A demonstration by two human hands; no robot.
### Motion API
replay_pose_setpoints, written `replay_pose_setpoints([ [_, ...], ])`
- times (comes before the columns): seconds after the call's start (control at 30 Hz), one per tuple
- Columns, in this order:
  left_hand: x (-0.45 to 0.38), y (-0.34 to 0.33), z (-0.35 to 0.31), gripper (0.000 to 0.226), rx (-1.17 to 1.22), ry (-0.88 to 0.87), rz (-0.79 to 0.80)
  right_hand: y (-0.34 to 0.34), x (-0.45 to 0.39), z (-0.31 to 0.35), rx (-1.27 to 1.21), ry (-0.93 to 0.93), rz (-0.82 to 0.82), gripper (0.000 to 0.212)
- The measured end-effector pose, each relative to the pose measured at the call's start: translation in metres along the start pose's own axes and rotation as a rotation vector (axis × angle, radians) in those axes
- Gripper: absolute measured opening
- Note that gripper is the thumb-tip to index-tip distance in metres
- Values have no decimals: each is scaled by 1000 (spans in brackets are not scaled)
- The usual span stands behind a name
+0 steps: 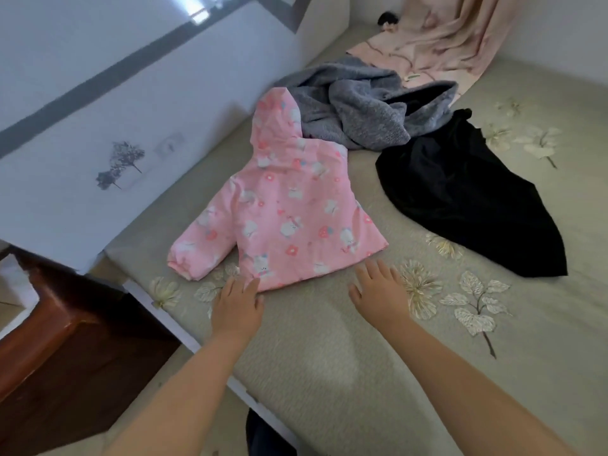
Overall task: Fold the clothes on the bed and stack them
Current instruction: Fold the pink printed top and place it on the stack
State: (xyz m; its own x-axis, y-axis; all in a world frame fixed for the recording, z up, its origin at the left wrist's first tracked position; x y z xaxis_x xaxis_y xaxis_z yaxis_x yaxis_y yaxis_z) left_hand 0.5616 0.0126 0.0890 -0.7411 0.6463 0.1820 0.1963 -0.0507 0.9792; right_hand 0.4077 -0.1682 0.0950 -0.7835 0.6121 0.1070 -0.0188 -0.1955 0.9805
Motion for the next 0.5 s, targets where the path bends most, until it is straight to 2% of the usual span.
replay_pose_setpoints([
  [0.17, -82, -46, 59, 44, 18, -36, 81, -64, -74, 65, -23, -33, 170, 53],
  [0.27, -128, -69, 106, 48, 102, 32, 112, -107, -128, 112, -38, -45, 240, 57],
  [0.4, -166, -92, 174, 54, 87, 152, 125, -157, -190, 184, -51, -116, 246, 68],
  [0.43, -170, -99, 191, 55, 81, 188, 152, -167, -201, 197, -50, -156, 231, 65],
  [0.5, -173, -110, 213, 57, 102, 211, 178, -182, -214, 214, -31, -205, 204, 44],
])
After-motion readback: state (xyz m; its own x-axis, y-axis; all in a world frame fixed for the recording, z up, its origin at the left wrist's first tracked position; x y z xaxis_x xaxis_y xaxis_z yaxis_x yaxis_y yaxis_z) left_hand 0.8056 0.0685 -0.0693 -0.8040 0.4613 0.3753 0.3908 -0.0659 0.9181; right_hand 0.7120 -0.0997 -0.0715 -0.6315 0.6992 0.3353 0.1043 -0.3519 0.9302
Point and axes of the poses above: each hand's wrist, its own x-axis away from the middle knuckle, its own y-axis out of the back of the hand, z = x × y, the point moved 7 cm from there along -x, towards the middle knuckle, and after that the axes turned 5 degrees about -z, right-handed, at the moved point
